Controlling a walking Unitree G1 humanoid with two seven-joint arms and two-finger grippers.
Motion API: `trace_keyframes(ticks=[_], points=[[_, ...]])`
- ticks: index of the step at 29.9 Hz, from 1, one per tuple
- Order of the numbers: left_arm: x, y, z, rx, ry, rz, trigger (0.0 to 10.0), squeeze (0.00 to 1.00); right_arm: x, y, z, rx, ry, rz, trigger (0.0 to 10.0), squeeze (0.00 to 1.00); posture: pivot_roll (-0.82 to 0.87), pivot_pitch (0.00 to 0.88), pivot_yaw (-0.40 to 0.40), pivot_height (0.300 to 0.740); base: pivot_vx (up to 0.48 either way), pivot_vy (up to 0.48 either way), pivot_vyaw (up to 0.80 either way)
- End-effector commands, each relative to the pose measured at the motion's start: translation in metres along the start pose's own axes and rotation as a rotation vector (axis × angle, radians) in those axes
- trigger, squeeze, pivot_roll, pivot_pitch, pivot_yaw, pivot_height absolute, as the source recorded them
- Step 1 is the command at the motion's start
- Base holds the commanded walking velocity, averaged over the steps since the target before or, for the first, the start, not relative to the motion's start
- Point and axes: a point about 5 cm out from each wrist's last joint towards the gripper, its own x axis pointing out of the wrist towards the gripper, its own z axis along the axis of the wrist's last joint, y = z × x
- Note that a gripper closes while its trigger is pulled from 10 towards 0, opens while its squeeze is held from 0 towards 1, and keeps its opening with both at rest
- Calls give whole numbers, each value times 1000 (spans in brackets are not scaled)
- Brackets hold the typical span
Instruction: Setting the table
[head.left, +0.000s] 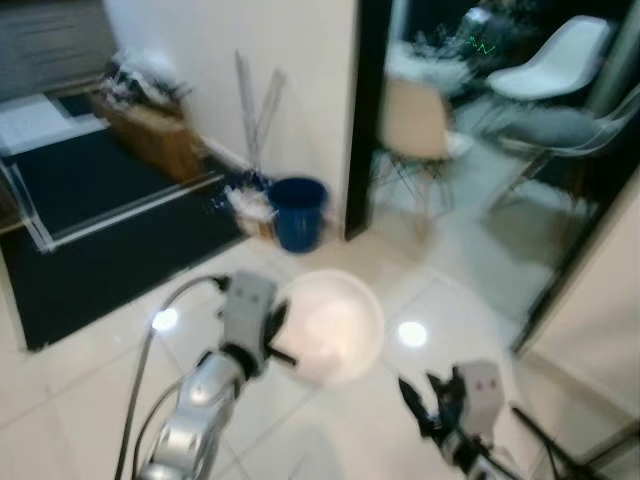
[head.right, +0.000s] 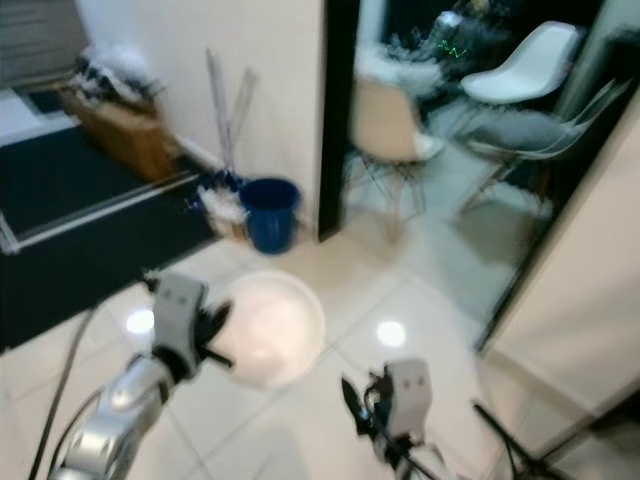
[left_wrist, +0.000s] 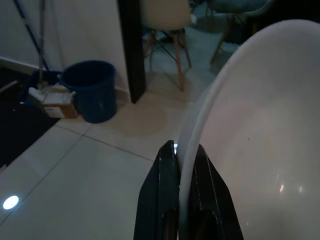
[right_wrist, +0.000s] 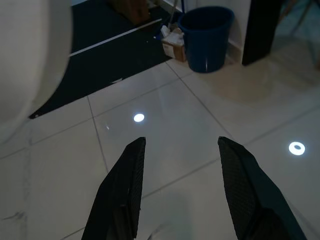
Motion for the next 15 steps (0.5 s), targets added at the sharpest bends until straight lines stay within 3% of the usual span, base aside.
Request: trace_keyframes(ticks=[1, 15], points=[[-3, 4, -5, 3, 30, 15, 10000, 0, -1, 2, -3, 16, 12, 1, 10000, 0, 53, 91, 51, 740, 0, 0, 0], [-3, 1, -7, -37, 83, -12, 10000, 0, 0, 1, -1, 25, 0, 4, 10000, 0, 51, 80, 55, 740, 0, 0, 0]])
